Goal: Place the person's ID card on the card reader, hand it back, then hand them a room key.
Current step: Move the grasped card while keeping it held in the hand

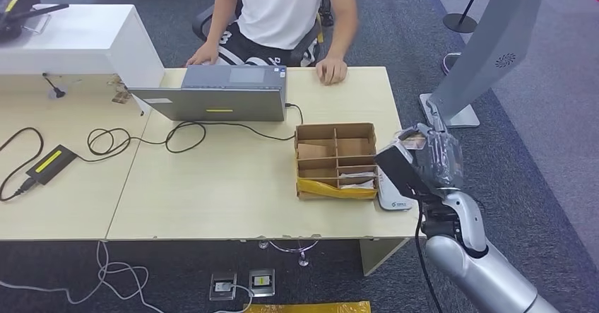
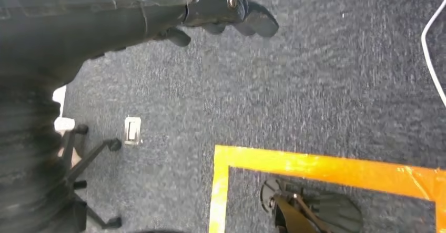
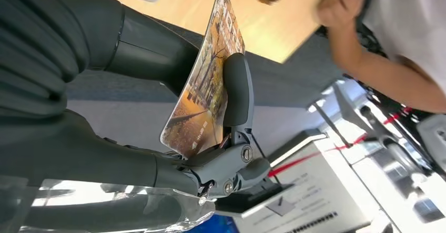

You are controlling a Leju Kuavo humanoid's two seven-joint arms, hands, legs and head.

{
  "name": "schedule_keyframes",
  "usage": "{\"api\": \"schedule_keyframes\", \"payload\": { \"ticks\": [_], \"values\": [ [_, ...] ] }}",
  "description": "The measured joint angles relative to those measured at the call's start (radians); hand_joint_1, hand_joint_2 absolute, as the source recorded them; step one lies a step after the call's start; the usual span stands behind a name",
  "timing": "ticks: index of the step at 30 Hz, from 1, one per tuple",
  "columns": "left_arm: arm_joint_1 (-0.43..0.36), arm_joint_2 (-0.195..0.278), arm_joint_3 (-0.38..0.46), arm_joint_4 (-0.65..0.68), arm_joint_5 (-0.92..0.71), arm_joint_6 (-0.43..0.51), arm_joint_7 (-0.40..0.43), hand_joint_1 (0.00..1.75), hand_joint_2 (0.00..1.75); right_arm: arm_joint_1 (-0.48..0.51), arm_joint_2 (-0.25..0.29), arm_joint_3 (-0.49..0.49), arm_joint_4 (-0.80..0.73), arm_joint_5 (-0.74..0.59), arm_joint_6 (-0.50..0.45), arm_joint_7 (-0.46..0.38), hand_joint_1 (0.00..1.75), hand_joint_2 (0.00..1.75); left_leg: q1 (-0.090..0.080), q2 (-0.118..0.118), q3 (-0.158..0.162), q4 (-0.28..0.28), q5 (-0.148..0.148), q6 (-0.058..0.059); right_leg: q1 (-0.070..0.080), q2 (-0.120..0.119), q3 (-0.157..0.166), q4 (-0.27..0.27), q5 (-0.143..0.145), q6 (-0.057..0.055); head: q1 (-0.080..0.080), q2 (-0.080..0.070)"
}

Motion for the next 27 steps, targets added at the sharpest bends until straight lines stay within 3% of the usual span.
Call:
{"api": "schedule_keyframes", "payload": {
  "ticks": [5,27],
  "values": [
    [-0.001,-0.005,0.0,0.0,0.008,0.003,-0.014,0.0,1.75,0.068,-0.008,-0.057,-0.003,0.079,0.119,0.039,1.75,1.75,0.0,0.0,0.0,0.0,0.0,0.0,0.0,0.0,0.0,0.0,0.0,0.0,0.0,0.0],
    [-0.004,-0.01,0.0,0.0,-0.009,-0.004,-0.016,0.0,1.75,0.104,-0.007,-0.097,0.064,0.171,0.322,0.197,1.75,1.75,0.001,0.0,0.0,0.0,0.0,0.0,0.001,0.001,0.0,0.0,0.0,0.0,0.0,0.0]
  ]
}}
